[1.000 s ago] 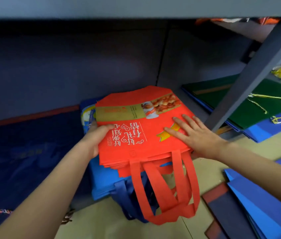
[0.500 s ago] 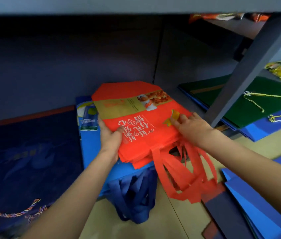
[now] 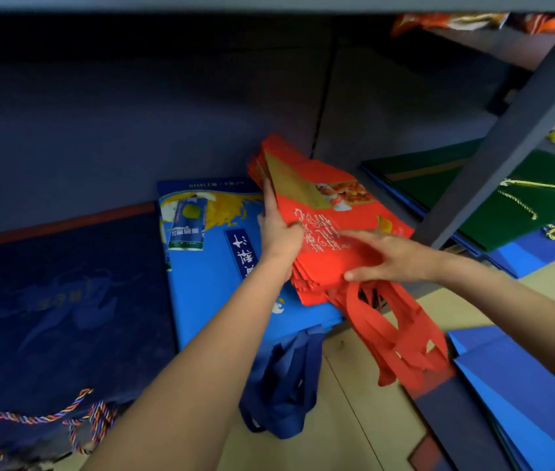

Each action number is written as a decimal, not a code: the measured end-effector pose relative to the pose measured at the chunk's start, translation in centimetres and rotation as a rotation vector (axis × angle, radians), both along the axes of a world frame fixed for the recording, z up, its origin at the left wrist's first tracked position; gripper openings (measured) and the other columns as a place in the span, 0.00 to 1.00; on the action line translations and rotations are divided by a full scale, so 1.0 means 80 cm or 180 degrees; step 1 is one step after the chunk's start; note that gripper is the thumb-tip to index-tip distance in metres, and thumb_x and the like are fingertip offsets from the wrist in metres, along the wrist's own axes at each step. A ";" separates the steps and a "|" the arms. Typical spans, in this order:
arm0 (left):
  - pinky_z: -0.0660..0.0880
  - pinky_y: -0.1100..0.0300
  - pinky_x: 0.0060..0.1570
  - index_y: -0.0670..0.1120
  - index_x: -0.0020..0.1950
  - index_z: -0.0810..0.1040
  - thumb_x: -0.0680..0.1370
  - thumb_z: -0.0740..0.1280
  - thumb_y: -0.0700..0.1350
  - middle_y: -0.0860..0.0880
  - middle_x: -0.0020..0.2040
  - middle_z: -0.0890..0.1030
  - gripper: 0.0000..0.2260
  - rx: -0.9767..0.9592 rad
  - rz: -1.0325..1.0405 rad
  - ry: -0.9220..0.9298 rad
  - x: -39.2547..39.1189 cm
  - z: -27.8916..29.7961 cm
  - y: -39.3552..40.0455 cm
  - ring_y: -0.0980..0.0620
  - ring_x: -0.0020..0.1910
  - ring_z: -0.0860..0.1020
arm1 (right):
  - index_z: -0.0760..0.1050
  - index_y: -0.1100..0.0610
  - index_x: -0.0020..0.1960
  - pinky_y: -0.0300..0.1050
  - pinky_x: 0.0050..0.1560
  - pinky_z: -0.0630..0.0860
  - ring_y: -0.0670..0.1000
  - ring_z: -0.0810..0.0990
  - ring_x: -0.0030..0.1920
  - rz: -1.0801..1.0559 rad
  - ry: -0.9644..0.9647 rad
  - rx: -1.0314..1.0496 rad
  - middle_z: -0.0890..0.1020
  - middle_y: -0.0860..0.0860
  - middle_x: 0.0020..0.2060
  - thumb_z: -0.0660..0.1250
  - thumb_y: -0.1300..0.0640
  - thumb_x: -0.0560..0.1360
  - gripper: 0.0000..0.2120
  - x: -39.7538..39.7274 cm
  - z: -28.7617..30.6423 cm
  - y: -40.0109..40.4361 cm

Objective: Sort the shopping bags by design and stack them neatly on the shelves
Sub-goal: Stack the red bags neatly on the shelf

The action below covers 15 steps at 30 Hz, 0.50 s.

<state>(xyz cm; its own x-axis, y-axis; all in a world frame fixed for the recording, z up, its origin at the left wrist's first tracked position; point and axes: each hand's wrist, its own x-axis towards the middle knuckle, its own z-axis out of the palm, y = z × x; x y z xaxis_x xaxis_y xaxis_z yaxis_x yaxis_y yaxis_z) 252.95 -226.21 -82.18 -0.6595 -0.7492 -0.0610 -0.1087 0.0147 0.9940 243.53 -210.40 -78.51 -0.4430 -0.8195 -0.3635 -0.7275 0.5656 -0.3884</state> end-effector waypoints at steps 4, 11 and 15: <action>0.62 0.61 0.63 0.49 0.77 0.44 0.77 0.64 0.37 0.39 0.68 0.62 0.37 -0.0248 0.0151 -0.0717 0.036 -0.034 -0.007 0.42 0.65 0.69 | 0.49 0.43 0.75 0.52 0.73 0.54 0.61 0.52 0.74 0.0267 0.0139 0.0536 0.53 0.58 0.74 0.68 0.38 0.69 0.42 0.032 -0.033 -0.013; 0.45 0.55 0.72 0.41 0.77 0.49 0.77 0.64 0.41 0.38 0.76 0.46 0.33 -0.1387 -0.0019 -0.1117 0.055 -0.029 -0.003 0.41 0.75 0.47 | 0.44 0.42 0.76 0.60 0.73 0.51 0.63 0.50 0.74 0.0262 0.0782 0.0363 0.49 0.56 0.75 0.65 0.39 0.72 0.41 0.049 -0.043 -0.014; 0.57 0.56 0.69 0.38 0.68 0.68 0.72 0.60 0.38 0.38 0.69 0.64 0.23 -0.2308 -0.0008 -0.0080 0.089 -0.003 0.046 0.43 0.68 0.63 | 0.56 0.51 0.75 0.43 0.70 0.59 0.53 0.62 0.70 0.0748 0.0756 -0.0129 0.62 0.52 0.70 0.64 0.47 0.76 0.31 0.043 -0.014 0.049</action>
